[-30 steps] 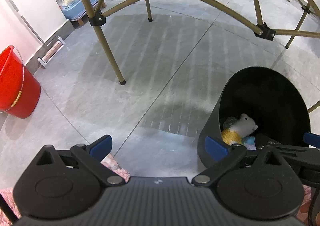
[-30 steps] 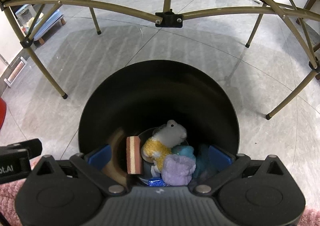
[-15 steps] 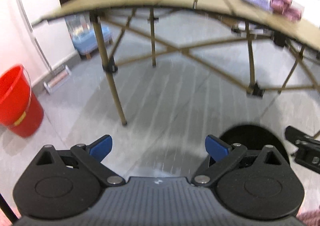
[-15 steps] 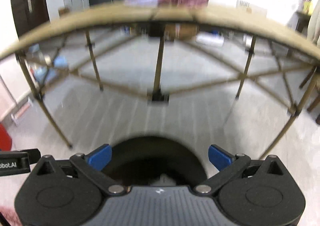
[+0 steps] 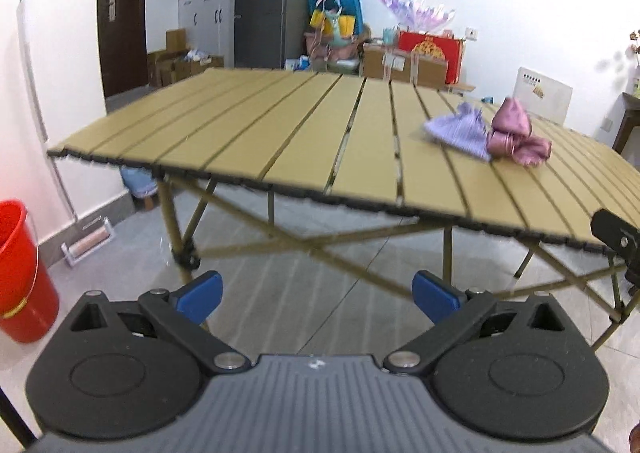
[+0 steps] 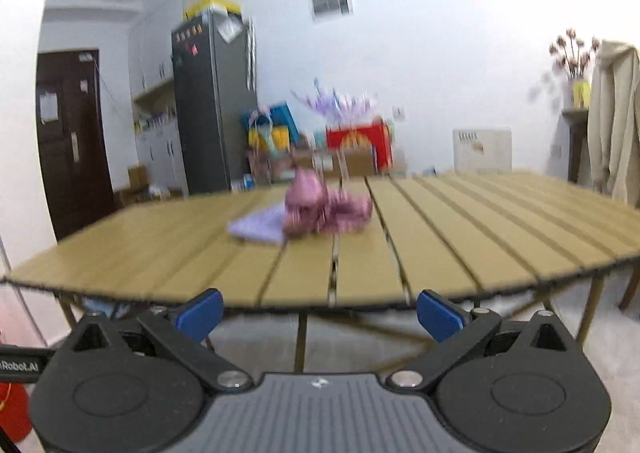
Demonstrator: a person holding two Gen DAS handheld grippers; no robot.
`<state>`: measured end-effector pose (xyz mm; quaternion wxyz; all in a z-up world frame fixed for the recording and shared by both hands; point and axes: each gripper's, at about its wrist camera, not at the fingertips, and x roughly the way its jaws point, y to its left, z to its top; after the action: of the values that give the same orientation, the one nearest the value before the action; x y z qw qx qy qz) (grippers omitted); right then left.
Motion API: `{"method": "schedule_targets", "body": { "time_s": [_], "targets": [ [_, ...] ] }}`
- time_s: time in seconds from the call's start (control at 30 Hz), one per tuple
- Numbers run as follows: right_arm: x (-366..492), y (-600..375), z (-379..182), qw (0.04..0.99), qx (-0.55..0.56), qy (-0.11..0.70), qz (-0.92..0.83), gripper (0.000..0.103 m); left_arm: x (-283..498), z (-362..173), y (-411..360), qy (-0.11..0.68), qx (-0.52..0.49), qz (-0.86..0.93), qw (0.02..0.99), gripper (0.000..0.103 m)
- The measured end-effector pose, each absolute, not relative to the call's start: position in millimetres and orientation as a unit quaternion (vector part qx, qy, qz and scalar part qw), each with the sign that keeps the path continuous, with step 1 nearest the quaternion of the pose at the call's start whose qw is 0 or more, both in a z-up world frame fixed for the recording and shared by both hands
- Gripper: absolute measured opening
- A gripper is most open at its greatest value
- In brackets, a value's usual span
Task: Collect trash
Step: 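Grasp the pink satin scrunchie with the right tool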
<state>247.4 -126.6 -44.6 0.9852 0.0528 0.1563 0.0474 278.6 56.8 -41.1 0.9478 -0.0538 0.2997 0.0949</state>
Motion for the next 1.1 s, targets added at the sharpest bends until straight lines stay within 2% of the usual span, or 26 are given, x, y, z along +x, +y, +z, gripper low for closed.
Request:
{"method": "schedule_targets", "body": {
  "time_s": [0.4, 0.67, 0.93, 1.03, 1.1],
  "targets": [
    [340, -105, -6, 0.995, -0.007, 0.097, 0.037, 0.103, 356, 0, 47, 0.25, -0.064, 0.085, 0.963, 0.103],
    [438, -108, -15, 0.989, 0.038, 0.141, 0.028, 0.103, 411, 5, 60, 0.246, -0.066, 0.08, 0.964, 0.103],
    [508, -106, -22, 0.978, 0.062, 0.196, 0.042, 0.103, 433, -4, 77, 0.244, -0.074, 0.092, 0.962, 0.103],
    [531, -99, -24, 0.976, 0.045, 0.211, 0.03, 0.099, 436, -8, 81, 0.255, -0.077, 0.096, 0.959, 0.103],
    [542, -96, -26, 0.969, 0.05, 0.238, 0.042, 0.091, 436, -10, 83, 0.261, -0.082, 0.1, 0.957, 0.103]
  ]
}}
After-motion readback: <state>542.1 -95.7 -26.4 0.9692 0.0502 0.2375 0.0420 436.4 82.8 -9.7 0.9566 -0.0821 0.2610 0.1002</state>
